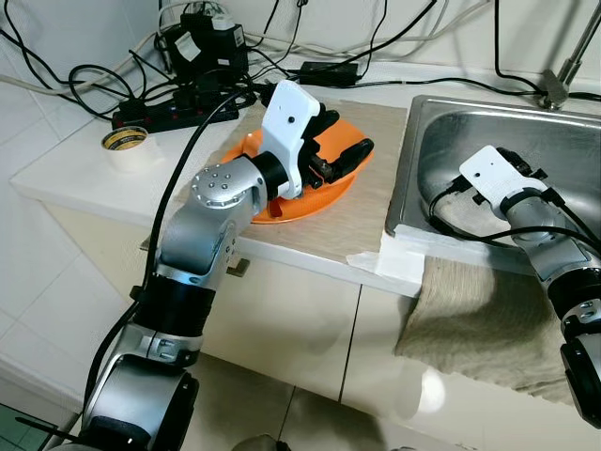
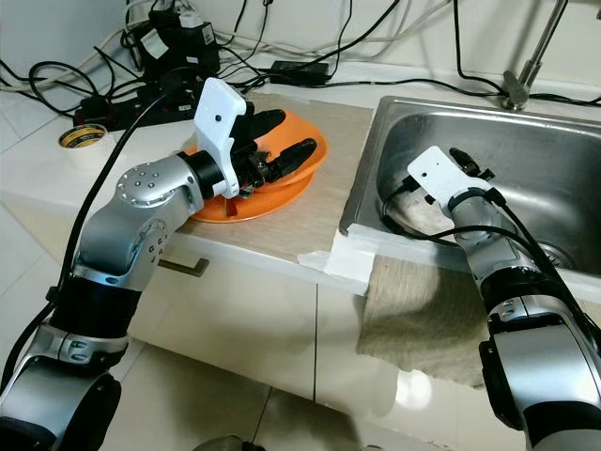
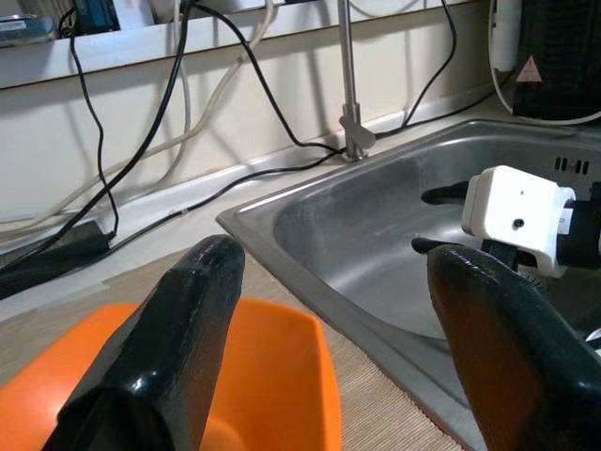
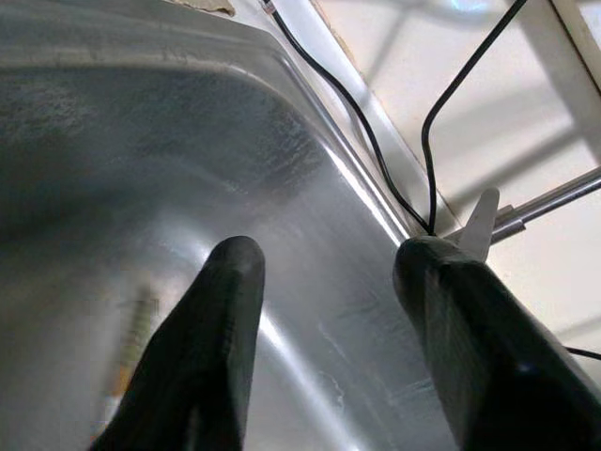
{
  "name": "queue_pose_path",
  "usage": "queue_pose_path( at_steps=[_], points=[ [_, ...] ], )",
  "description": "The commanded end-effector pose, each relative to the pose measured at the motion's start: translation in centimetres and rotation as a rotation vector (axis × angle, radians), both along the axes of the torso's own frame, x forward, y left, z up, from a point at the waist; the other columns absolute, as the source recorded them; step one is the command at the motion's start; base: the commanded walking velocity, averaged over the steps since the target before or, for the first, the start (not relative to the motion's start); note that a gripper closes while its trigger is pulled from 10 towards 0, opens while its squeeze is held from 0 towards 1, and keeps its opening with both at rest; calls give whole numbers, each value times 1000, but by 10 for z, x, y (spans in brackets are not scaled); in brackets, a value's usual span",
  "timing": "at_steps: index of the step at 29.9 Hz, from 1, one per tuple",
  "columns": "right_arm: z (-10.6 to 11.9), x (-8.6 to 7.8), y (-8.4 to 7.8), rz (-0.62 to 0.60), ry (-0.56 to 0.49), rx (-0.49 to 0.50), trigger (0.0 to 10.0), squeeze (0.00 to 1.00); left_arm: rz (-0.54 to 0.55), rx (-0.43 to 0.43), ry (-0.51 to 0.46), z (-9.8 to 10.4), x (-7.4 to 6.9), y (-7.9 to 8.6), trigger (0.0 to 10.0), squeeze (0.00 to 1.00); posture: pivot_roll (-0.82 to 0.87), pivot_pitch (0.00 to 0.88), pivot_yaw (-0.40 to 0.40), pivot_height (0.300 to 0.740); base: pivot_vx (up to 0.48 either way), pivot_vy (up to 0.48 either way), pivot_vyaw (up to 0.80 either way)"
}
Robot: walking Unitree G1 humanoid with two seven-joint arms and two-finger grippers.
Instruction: Kitchen organization
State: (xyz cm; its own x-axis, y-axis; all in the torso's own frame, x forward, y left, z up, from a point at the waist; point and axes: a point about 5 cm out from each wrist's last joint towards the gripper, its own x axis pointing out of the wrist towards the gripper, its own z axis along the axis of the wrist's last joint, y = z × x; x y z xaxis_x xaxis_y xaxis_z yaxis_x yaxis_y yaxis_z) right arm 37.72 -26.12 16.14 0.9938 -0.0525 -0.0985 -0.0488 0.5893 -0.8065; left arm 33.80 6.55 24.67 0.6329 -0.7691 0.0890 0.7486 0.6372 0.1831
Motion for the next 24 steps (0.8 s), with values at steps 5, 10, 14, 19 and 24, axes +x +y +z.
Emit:
queue_pose_path(
  at_steps=[5, 10, 14, 19, 24],
  points=[
    [17, 8, 12, 19, -65, 142, 10000, 1000, 20, 11, -33, 10, 4, 2, 10000, 0, 2, 0, 107, 740, 0, 0, 0],
    [48, 17, 22, -1, -204, 523, 10000, 0, 83, 15, -32, 7, 10, 6, 10000, 0, -3, 0, 105, 740, 0, 0, 0],
    [66, 17, 32, 20, -324, 732, 10000, 0, 189, -4, -32, 6, 18, 16, 10000, 0, -5, 0, 105, 740, 0, 0, 0],
    [79, 10, 43, 54, -453, 841, 10000, 0, 318, -11, -31, 0, 23, 32, 10000, 0, -5, 0, 104, 740, 0, 0, 0],
    [85, -9, 61, 110, -580, 880, 10000, 0, 528, -38, 44, -20, 27, 60, 10000, 0, -3, 0, 103, 740, 0, 0, 0]
  ],
)
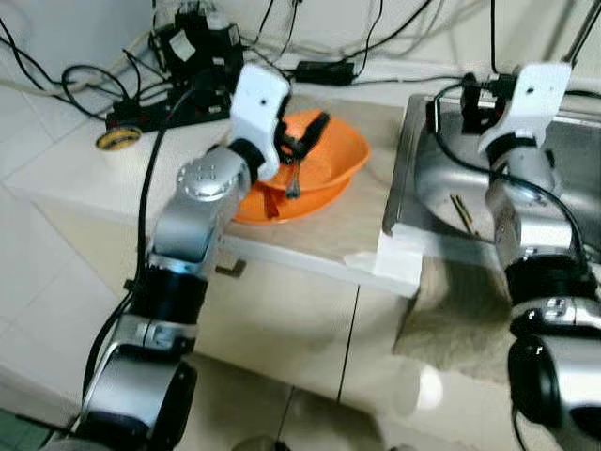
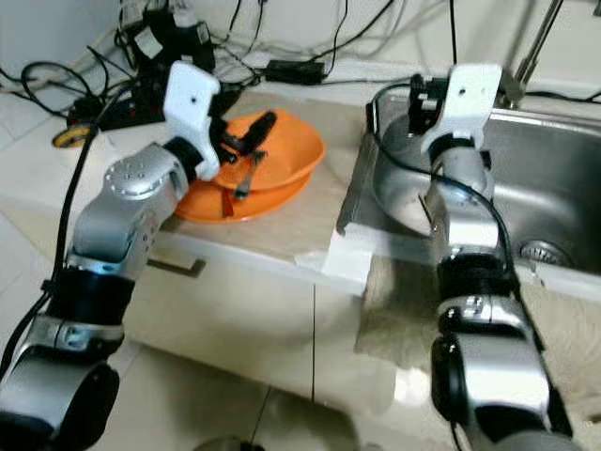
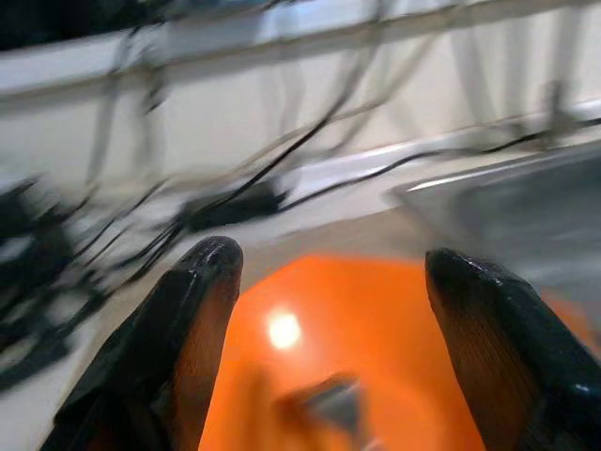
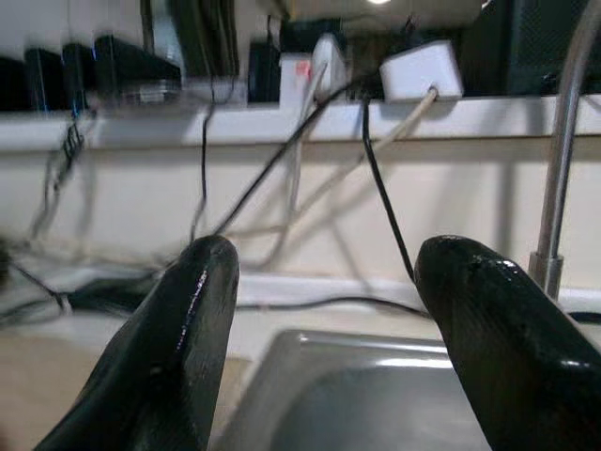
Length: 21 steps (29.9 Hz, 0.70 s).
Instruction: Kitchen organization
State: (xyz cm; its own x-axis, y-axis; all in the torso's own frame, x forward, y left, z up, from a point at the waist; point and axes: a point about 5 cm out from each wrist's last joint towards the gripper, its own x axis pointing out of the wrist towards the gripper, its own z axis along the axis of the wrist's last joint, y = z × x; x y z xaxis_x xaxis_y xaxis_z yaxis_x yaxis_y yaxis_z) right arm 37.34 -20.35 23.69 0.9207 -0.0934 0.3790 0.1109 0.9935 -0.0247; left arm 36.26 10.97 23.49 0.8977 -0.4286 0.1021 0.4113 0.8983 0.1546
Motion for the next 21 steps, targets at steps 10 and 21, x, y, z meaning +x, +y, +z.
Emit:
queue_pose_path(
  at_steps=[10, 21],
  points=[
    [7, -33, 21, -25, -147, -19, 10000, 0, 191, -81, 6, -6, -5, 26, 10000, 0, -5, 0, 101, 740, 0, 0, 0],
    [1, -86, 10, -217, -194, -77, 10000, 0, 308, -107, -77, 23, -29, 39, 10000, 0, -37, 0, 109, 740, 0, 0, 0]
  ],
)
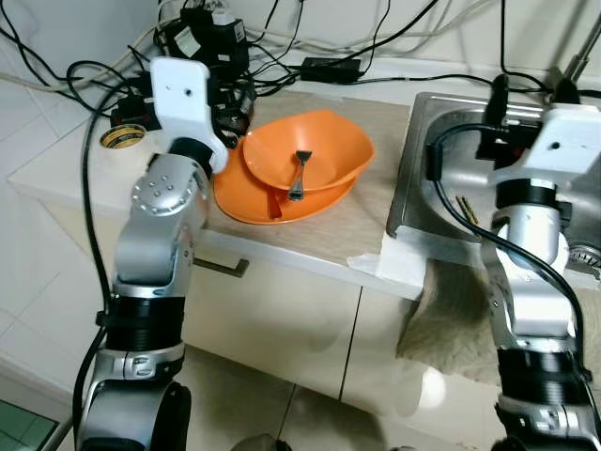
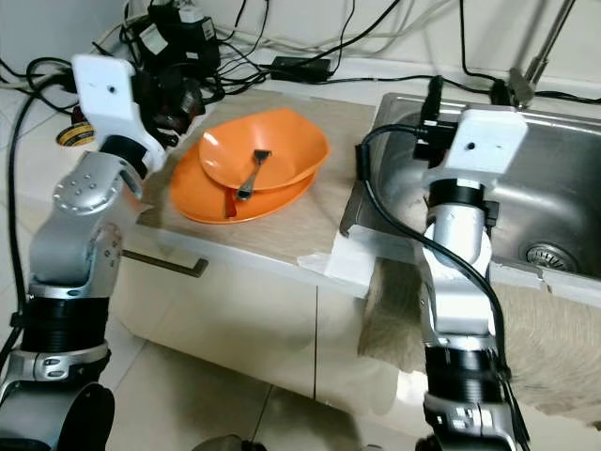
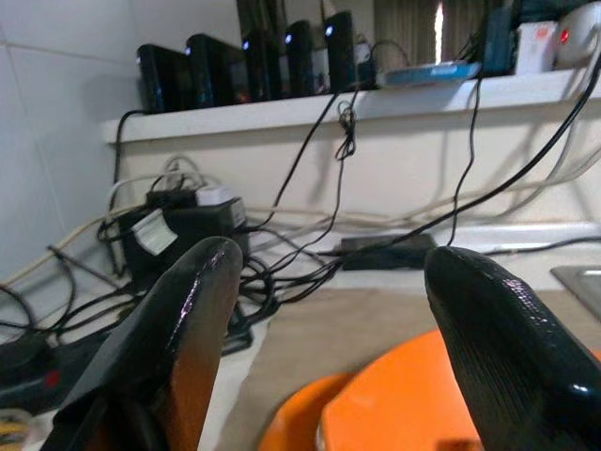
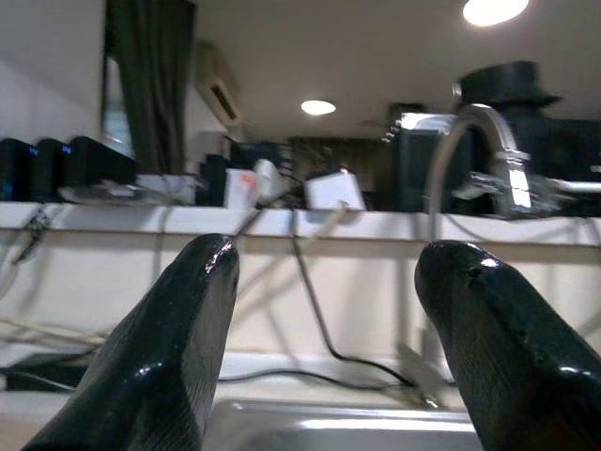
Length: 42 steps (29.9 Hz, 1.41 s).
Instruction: Kitchen organization
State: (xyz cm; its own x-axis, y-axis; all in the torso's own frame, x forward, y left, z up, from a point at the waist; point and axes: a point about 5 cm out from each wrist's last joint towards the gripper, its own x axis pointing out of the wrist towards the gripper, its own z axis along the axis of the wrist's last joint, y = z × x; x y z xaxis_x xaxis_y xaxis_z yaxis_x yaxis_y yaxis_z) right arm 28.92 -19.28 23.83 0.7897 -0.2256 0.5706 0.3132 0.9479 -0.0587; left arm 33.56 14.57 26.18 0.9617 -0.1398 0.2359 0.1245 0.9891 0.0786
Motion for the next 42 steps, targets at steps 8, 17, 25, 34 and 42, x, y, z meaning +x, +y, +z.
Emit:
queue_pose_path(
  at_steps=[8, 17, 25, 34, 42],
  points=[
    [-29, -16, -3, -47, 171, 67, 10000, 0, -79, 36, 61, -7, -12, -16, 10000, 0, -57, 0, 122, 740, 0, 0, 0],
    [-47, -25, -19, -69, 324, 357, 10000, 0, -73, 1, 105, -11, -13, -11, 10000, 0, -74, 0, 133, 740, 0, 0, 0],
    [-28, -27, -20, -52, 302, 240, 10000, 0, 7, -73, 160, -27, -15, 3, 10000, 0, -78, 0, 123, 740, 0, 0, 0],
    [-39, -30, -10, 26, 279, -24, 10000, 0, 67, -27, 167, -56, -24, 31, 10000, 0, -74, 0, 117, 740, 0, 0, 0],
    [-52, -31, -11, 31, 215, -164, 10000, 0, 87, -12, 100, -60, -25, 26, 10000, 0, -71, 0, 112, 740, 0, 0, 0]
  ],
)
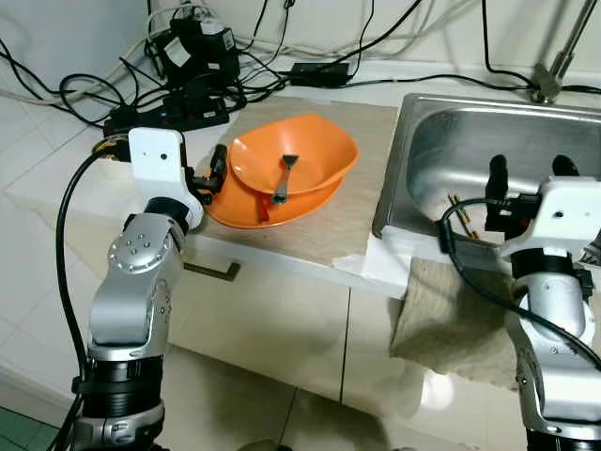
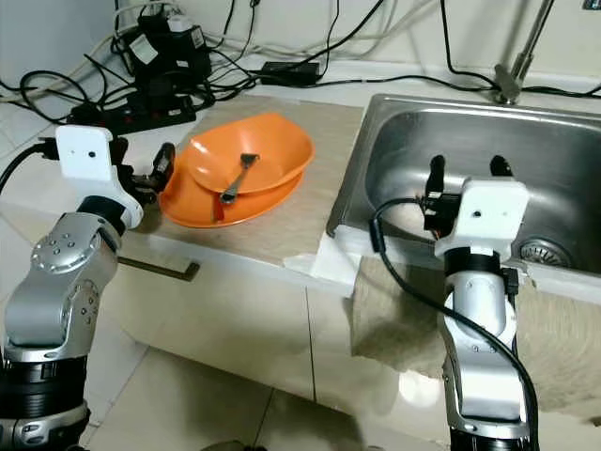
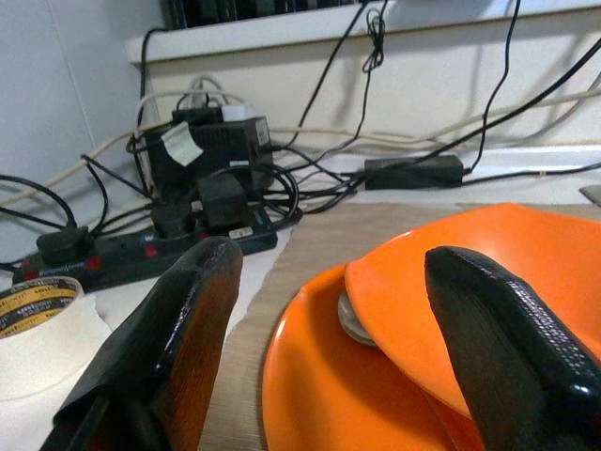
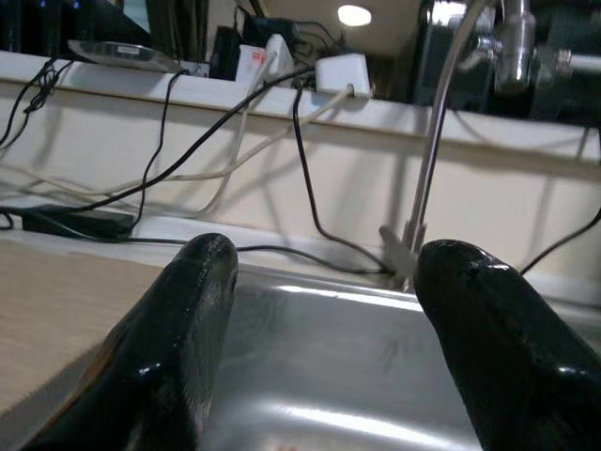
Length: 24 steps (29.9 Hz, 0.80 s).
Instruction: Kitchen organization
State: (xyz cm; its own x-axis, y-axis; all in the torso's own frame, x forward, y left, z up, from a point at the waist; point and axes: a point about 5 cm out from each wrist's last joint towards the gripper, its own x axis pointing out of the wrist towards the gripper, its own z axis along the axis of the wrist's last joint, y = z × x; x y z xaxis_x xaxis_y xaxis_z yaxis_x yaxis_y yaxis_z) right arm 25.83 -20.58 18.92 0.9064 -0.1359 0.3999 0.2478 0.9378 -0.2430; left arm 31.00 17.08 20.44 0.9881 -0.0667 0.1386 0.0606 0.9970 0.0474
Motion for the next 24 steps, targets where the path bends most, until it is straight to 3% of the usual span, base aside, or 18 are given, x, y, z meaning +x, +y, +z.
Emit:
queue_pose_path(
  at_steps=[1, 5, 13, 24],
  points=[
    [-5, 0, 2, 3, -11, -53, 10000, 0, 16, 9, 2, -5, 0, 1, 10000, 0, -72, 0, 113, 740, 0, 0, 0],
    [-25, 3, -4, -48, 32, 17, 10000, 0, 23, 10, 15, -16, 2, -1, 10000, 0, -79, 0, 116, 740, 0, 0, 0],
    [-37, 4, -1, -38, 51, 41, 10000, 0, -16, 0, 43, -30, 7, -10, 10000, 0, -87, 0, 117, 740, 0, 0, 0],
    [-36, 6, -3, -49, 29, 23, 10000, 0, -52, 8, 37, -28, 9, -15, 10000, 0, -86, 0, 120, 740, 0, 0, 0]
  ],
)
